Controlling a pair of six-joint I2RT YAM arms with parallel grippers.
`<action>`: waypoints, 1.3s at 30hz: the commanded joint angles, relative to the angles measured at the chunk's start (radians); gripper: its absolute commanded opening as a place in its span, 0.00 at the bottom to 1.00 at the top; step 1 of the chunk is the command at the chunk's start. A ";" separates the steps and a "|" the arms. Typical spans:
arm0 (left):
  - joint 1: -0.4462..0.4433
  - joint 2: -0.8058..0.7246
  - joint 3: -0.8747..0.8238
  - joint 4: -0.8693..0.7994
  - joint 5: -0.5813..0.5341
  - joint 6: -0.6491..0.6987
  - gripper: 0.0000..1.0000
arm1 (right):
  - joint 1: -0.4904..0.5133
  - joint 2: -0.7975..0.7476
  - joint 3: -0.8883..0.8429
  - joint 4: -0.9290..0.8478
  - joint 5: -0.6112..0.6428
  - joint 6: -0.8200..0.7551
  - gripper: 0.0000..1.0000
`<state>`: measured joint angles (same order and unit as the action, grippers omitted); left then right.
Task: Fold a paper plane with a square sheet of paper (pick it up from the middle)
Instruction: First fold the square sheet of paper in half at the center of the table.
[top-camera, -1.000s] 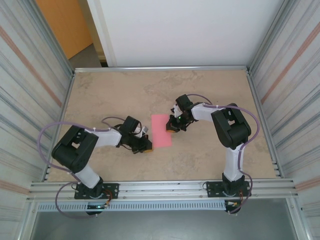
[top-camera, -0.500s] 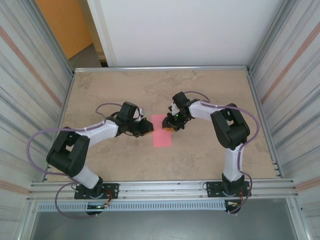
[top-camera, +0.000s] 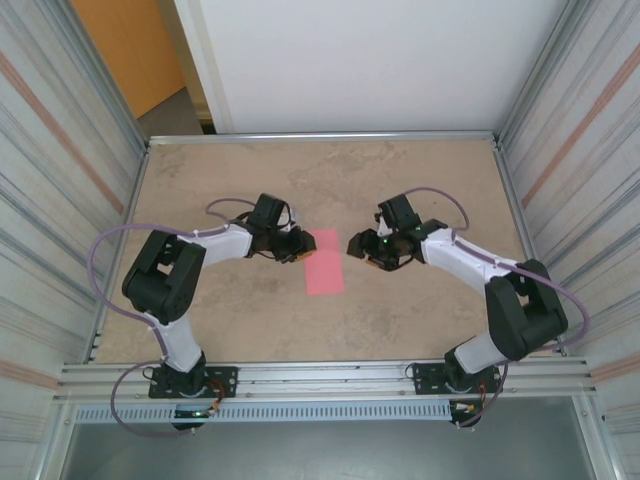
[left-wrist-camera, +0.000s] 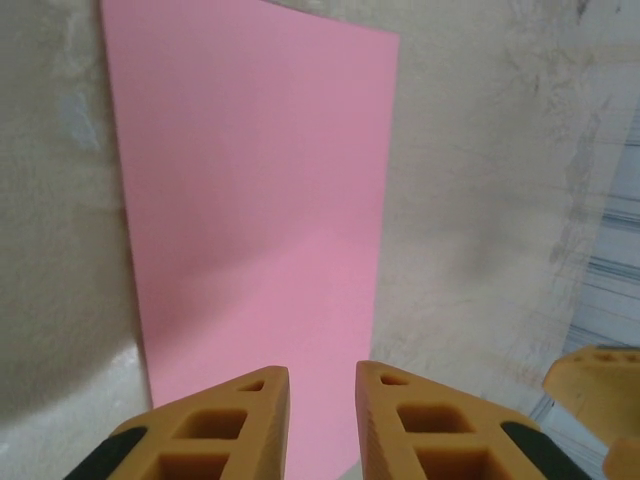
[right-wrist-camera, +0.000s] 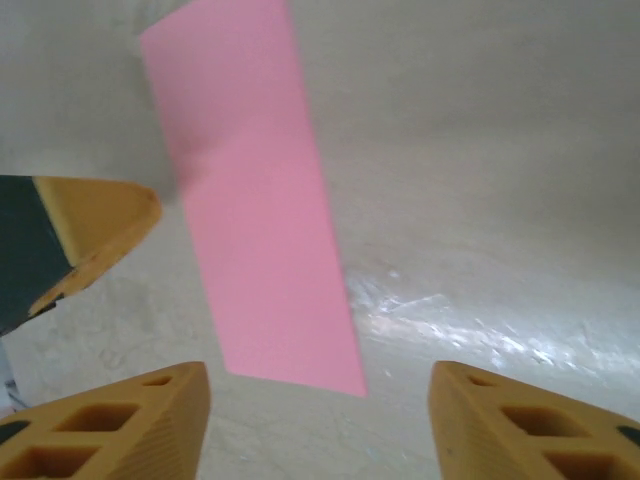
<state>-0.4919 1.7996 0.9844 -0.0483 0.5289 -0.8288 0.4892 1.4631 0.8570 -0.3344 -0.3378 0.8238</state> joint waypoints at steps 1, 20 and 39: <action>0.013 0.013 0.013 -0.003 -0.041 -0.052 0.26 | 0.005 -0.069 -0.099 0.151 0.060 0.170 0.64; 0.019 0.096 -0.003 0.059 -0.061 -0.194 0.23 | 0.071 0.068 -0.073 0.147 -0.044 0.094 0.49; 0.026 0.129 -0.012 -0.058 -0.083 -0.244 0.17 | 0.120 0.184 -0.007 0.038 -0.105 0.017 0.45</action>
<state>-0.4740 1.8870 0.9836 0.0025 0.4850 -1.0676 0.5964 1.6249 0.8219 -0.2554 -0.4217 0.8734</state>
